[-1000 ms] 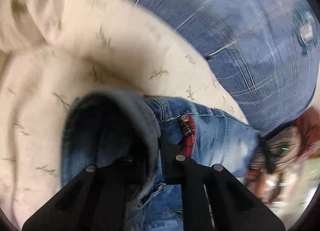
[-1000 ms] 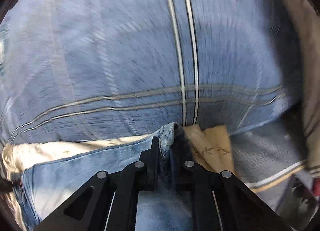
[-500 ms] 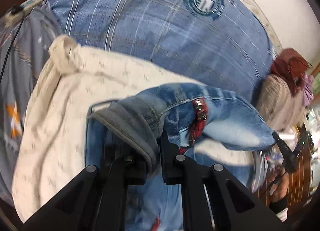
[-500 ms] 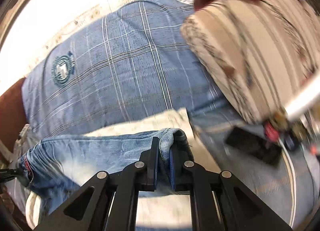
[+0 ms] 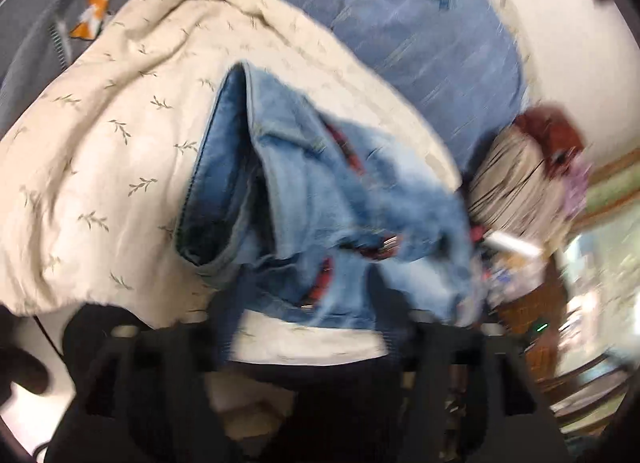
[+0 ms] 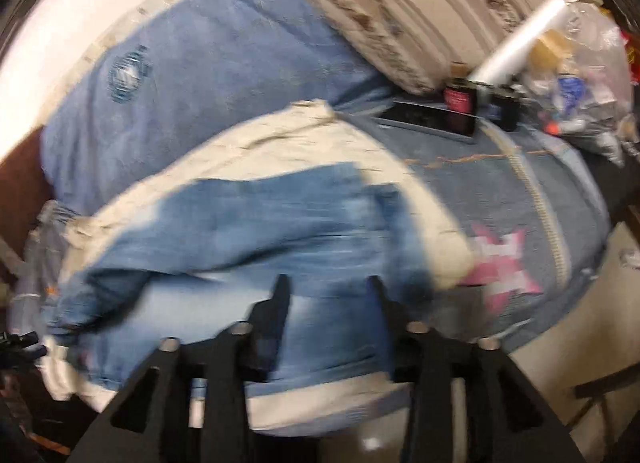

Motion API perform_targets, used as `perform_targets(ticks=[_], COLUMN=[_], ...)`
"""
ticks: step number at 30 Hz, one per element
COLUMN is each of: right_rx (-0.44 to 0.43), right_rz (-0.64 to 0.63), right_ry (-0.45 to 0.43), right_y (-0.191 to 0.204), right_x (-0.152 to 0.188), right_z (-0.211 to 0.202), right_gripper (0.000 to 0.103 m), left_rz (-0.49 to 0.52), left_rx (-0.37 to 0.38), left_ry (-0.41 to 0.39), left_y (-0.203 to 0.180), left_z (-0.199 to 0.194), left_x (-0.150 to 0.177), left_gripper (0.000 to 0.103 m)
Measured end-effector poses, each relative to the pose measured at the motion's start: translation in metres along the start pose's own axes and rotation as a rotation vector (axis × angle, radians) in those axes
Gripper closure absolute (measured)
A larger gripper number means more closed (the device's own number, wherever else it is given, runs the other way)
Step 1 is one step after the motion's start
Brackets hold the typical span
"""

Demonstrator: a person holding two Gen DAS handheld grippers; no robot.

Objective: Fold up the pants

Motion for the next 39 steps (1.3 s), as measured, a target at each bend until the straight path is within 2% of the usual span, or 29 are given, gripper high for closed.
perform_targets(ticks=[1, 3, 7, 10, 13, 14, 15, 16, 17, 18, 19, 21, 24, 26, 28, 30, 31, 33, 35, 36, 37, 38, 39], right_rx=[-0.072, -0.225, -0.453, -0.490, -0.507, -0.521, -0.534, -0.538, -0.528, -0.530, -0.563, -0.603, -0.621, -0.602, -0.552, -0.514, -0.523, -0.535, -0.535, -0.523, -0.509, -0.495, -0.472], right_rz=[0.011, 0.049, 0.166, 0.229, 0.266, 0.270, 0.273, 0.267, 0.261, 0.263, 0.267, 0.231, 0.142, 0.127, 0.131, 0.171, 0.200, 0.238, 0.246, 0.249, 0.261, 0.284, 0.333], right_ry=[0.011, 0.062, 0.197, 0.280, 0.330, 0.346, 0.351, 0.356, 0.353, 0.311, 0.266, 0.215, 0.228, 0.315, 0.428, 0.500, 0.509, 0.497, 0.471, 0.444, 0.417, 0.385, 0.336], right_y=[0.019, 0.059, 0.123, 0.151, 0.167, 0.171, 0.175, 0.177, 0.177, 0.177, 0.177, 0.177, 0.181, 0.177, 0.169, 0.160, 0.158, 0.156, 0.151, 0.143, 0.134, 0.121, 0.101], right_x=[-0.001, -0.007, -0.011, -0.007, 0.001, 0.003, 0.007, 0.007, 0.004, -0.003, -0.011, -0.017, 0.005, 0.044, 0.090, 0.120, 0.125, 0.122, 0.115, 0.109, 0.104, 0.100, 0.092], right_z=[0.004, 0.021, 0.065, 0.099, 0.125, 0.132, 0.137, 0.141, 0.145, 0.139, 0.126, 0.103, 0.079, 0.084, 0.103, 0.121, 0.124, 0.123, 0.115, 0.106, 0.099, 0.092, 0.083], right_gripper=[0.040, 0.034, 0.034, 0.034, 0.034, 0.038, 0.059, 0.089, 0.094, 0.095, 0.096, 0.096, 0.096, 0.096, 0.096, 0.096, 0.092, 0.092, 0.084, 0.073, 0.062, 0.060, 0.060], left_rz=[-0.027, -0.056, -0.161, -0.257, -0.334, -0.348, -0.369, -0.381, -0.375, -0.358, -0.338, -0.239, -0.067, -0.007, -0.010, -0.072, -0.102, -0.139, -0.150, -0.148, -0.146, -0.149, -0.152], left_rx=[0.029, 0.071, 0.089, 0.118, 0.110, 0.103, 0.087, 0.082, 0.069, 0.063, 0.073, 0.122, 0.113, 0.045, -0.035, -0.110, -0.117, -0.087, -0.062, -0.052, -0.020, 0.020, 0.054], left_ry=[-0.018, -0.024, 0.047, 0.103, 0.125, 0.128, 0.139, 0.157, 0.196, 0.218, 0.213, 0.106, -0.009, -0.030, 0.001, 0.076, 0.094, 0.082, 0.059, 0.049, 0.039, 0.038, 0.040], left_y=[-0.002, -0.006, 0.000, 0.006, 0.015, 0.017, 0.020, 0.022, 0.020, 0.019, 0.014, -0.005, -0.018, -0.007, 0.018, 0.049, 0.057, 0.065, 0.059, 0.058, 0.053, 0.049, 0.045], left_z=[-0.004, -0.003, 0.023, 0.045, 0.062, 0.066, 0.073, 0.081, 0.089, 0.088, 0.084, 0.051, 0.011, 0.005, 0.017, 0.038, 0.043, 0.040, 0.024, 0.019, 0.012, 0.007, 0.004], left_x=[-0.004, -0.012, -0.020, -0.012, -0.012, -0.014, -0.018, -0.023, -0.032, -0.037, -0.045, -0.062, -0.062, -0.047, -0.026, -0.006, -0.001, 0.004, 0.004, 0.005, 0.008, 0.010, 0.013], left_gripper=[0.021, 0.021, 0.021, 0.021, 0.021, 0.021, 0.023, 0.037, 0.052, 0.073, 0.075, 0.080, 0.076, 0.074, 0.073, 0.071, 0.070, 0.068, 0.063, 0.059, 0.051, 0.045, 0.035])
Point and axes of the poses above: each gripper's, at about its wrist camera, not at the fingertips, and z roughly the way its jaws point, y to its left, x to its underside, the point moved 6 cm from there along z, roughly the way its jaws point, and after that the axes turned 1 degree about y, right-handed, at the moved point
